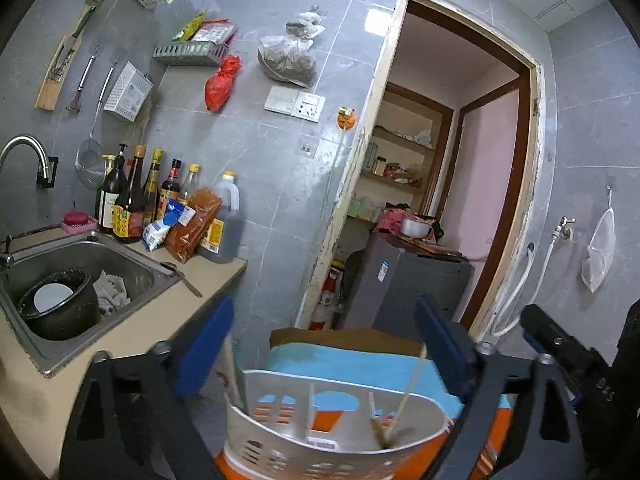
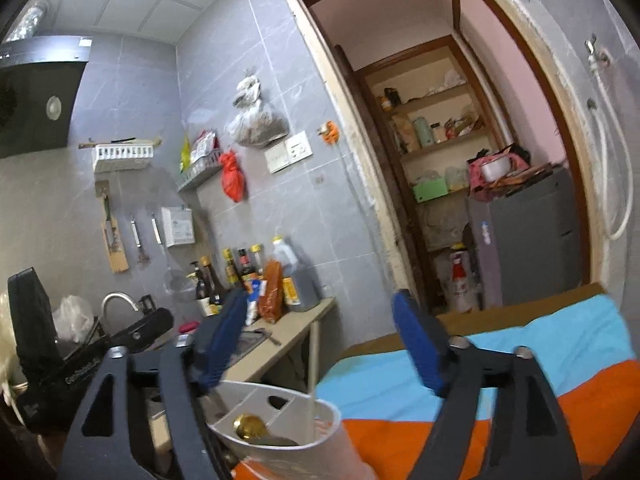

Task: Organize utensils
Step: 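Open both tools to drop the knife and spoon into the holder, then move both open tools back to the chopsticks, spoon and fork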

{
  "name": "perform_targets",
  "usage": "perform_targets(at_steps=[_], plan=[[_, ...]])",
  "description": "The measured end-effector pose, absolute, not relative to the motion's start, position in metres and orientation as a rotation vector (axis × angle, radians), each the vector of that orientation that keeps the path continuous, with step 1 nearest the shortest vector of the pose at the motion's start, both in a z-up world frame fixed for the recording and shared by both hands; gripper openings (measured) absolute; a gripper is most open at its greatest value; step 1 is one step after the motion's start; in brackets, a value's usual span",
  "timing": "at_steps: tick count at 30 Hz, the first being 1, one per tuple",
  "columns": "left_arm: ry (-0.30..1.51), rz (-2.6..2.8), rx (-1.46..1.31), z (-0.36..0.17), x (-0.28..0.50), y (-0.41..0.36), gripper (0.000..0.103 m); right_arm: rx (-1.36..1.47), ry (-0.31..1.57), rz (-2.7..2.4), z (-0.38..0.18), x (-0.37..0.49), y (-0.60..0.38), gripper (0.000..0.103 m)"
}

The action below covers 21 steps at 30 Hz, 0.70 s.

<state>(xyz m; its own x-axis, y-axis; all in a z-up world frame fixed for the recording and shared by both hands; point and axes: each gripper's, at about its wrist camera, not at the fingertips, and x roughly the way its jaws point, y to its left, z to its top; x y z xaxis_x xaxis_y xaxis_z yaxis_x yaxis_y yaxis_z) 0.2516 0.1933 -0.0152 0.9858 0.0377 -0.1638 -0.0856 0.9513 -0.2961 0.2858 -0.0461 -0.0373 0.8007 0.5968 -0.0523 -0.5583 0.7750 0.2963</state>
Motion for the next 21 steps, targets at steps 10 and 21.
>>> perform_targets(at_steps=[10, 21], plan=[[0.171, 0.040, -0.201, -0.011, 0.251, 0.121, 0.099, 0.184, 0.171, 0.506, -0.029, 0.271, -0.123, 0.103], [0.319, -0.151, -0.127, -0.049, 0.262, 0.027, 0.099, 0.126, 0.286, 0.334, -0.065, 0.275, -0.212, 0.103]])
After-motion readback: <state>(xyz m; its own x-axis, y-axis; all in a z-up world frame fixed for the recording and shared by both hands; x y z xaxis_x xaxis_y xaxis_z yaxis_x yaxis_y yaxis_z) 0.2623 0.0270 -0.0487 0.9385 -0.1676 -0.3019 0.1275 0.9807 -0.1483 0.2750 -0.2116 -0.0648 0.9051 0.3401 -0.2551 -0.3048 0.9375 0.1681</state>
